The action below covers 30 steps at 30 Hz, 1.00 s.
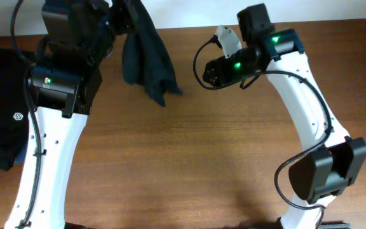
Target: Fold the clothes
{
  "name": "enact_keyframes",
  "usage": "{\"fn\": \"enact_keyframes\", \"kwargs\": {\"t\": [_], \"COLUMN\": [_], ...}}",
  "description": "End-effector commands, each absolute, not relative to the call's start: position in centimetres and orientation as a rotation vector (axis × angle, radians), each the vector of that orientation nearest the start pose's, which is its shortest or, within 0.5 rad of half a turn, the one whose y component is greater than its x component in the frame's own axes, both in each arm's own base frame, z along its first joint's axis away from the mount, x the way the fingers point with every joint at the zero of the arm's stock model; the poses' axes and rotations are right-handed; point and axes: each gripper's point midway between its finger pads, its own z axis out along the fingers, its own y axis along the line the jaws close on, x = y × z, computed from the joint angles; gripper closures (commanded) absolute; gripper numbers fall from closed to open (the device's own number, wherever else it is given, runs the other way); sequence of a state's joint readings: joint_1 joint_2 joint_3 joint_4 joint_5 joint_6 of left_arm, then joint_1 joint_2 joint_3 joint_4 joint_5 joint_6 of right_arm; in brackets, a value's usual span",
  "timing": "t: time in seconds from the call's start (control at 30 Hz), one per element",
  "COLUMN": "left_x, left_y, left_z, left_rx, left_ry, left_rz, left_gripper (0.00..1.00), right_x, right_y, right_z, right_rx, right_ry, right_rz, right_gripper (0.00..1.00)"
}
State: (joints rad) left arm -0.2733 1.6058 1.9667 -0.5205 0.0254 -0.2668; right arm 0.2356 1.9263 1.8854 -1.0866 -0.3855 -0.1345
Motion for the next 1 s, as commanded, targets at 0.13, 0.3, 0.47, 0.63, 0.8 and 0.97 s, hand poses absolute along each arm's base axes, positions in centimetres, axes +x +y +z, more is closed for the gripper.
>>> {"fn": "enact_keyframes", "kwargs": {"t": [0.13,0.3,0.47,0.63,0.8,0.97], "left_x": [44.8,44.7,44.8,44.7,44.7,44.7], "left_y": [-12.9,-12.9,-12.8,-12.8,-12.8,-12.8], "left_z": [51.0,50.7,50.7,50.3,50.1,50.0], "left_rx": [-0.047,-0.047,-0.049,-0.051,-0.050,-0.050], "left_ry": [1.683,1.693,1.693,1.711,1.716,1.723], "left_rz": [-0.487,-0.485,-0.481,-0.477,-0.477,-0.476], "left_gripper": [0.99,0.99,0.99,0.99,0.99,0.99], "right_x": [43.2,43.3,43.2,44.0,45.4,46.5], "right_y": [19.8,22.9,26.4,27.9,28.7,29.3], "right_z": [12.3,9.3,8.5,7.6,5.0,4.6], "right_rx": [-0.669,-0.833,-1.239,-1.244,-1.214,-1.123], "right_ry": [2.575,2.415,2.079,2.022,2.007,2.000], "right_rz": [0.555,0.491,0.297,0.232,0.243,0.274], "right_gripper": [0.22,0.20,0.19,0.19,0.26,0.28]}}
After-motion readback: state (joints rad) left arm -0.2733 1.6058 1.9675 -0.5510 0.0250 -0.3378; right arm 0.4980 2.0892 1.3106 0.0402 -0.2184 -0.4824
